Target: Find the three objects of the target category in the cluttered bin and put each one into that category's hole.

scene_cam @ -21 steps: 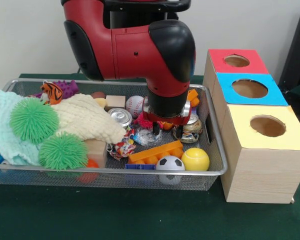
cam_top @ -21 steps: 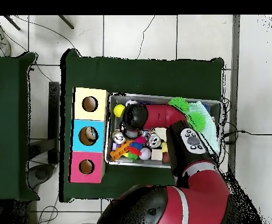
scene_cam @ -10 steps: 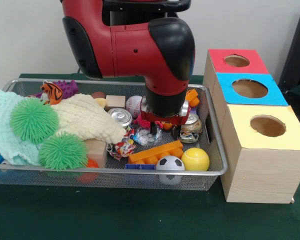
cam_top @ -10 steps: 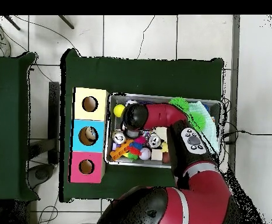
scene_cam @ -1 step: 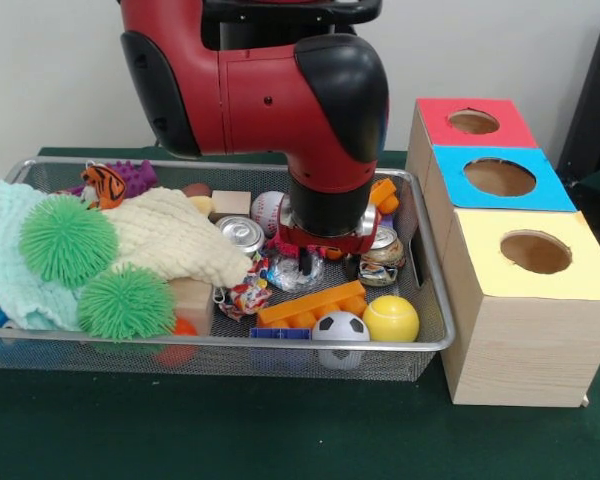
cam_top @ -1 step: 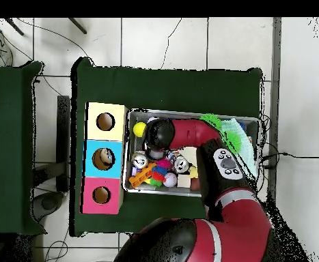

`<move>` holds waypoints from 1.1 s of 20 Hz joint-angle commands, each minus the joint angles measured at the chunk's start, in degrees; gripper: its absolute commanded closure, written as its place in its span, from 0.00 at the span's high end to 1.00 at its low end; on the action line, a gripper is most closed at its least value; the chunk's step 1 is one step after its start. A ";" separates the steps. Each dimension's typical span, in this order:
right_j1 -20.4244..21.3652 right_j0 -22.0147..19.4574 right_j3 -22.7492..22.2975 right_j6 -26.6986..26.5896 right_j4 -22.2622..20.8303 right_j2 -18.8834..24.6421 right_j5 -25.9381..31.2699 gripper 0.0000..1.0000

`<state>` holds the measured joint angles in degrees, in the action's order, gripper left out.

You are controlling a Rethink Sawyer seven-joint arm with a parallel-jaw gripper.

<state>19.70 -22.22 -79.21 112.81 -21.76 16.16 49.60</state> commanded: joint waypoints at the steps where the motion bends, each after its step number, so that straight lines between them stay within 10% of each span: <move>1: -2.04 0.52 3.43 -4.81 -5.53 -1.85 0.66 1.00; 11: -2.14 2.37 3.54 -2.66 -5.99 -4.74 5.28 1.00; 12: -2.15 2.46 3.25 -2.87 -5.85 -5.02 5.35 0.00; 22: -2.17 2.23 -0.15 -5.72 -5.53 -3.99 4.88 0.00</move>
<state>19.55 -19.37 -78.44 112.81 -25.21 11.93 49.60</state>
